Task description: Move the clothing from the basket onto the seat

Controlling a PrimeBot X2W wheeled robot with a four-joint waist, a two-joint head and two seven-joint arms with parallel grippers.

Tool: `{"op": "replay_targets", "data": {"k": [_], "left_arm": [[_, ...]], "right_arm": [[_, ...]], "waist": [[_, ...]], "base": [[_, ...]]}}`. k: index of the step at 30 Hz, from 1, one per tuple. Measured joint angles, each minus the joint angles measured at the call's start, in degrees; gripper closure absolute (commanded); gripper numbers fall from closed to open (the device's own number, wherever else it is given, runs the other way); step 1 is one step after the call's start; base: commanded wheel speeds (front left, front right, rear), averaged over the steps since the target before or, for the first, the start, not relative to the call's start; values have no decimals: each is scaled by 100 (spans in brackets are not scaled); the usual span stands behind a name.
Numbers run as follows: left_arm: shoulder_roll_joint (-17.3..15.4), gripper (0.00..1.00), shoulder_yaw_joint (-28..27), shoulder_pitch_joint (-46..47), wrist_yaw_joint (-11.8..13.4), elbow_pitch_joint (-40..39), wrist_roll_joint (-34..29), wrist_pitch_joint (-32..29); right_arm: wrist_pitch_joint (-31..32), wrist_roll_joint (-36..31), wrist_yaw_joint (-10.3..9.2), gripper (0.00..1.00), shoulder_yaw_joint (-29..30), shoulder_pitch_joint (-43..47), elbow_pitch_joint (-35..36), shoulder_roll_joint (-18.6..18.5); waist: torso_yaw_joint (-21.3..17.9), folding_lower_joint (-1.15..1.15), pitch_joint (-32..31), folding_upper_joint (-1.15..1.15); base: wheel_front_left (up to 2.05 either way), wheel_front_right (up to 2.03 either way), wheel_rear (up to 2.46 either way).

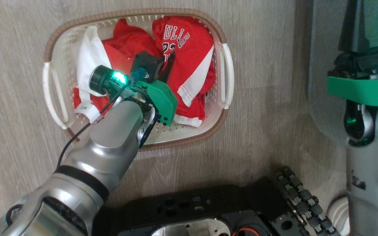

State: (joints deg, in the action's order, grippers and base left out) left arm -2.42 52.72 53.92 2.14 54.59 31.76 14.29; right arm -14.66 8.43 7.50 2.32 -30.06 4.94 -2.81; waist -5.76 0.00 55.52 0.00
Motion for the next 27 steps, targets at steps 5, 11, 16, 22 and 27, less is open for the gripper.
{"op": "replay_targets", "data": {"k": [5,11,16,22,27], "left_arm": [[1,100,-364,-196,18,-374,-103,0],[0,100,-781,-738,-21,-976,-361,0],[2,100,-993,-1236,-165,-1358,-533,0],[7,100,-1215,-1606,-221,-1590,-681,0],[-80,100,-1339,-1834,-320,-1731,-879,0]], "right_arm": [[-5,22,0,0,-16,19,-325,0],[-5,22,0,0,-31,226,-781,0],[-5,4,0,0,12,709,-1210,0],[-4,-41,0,0,42,1187,-1564,2],[-4,-38,0,0,-14,1765,-1871,3]], "waist": [[32,0,-430,0],[87,0,-1118,0],[162,0,-1831,0],[257,0,-2637,0],[356,-1,-3500,0]], "base": [[0,0,0],[0,0,0],[0,0,0],[0,0,0],[0,0,0]]}}
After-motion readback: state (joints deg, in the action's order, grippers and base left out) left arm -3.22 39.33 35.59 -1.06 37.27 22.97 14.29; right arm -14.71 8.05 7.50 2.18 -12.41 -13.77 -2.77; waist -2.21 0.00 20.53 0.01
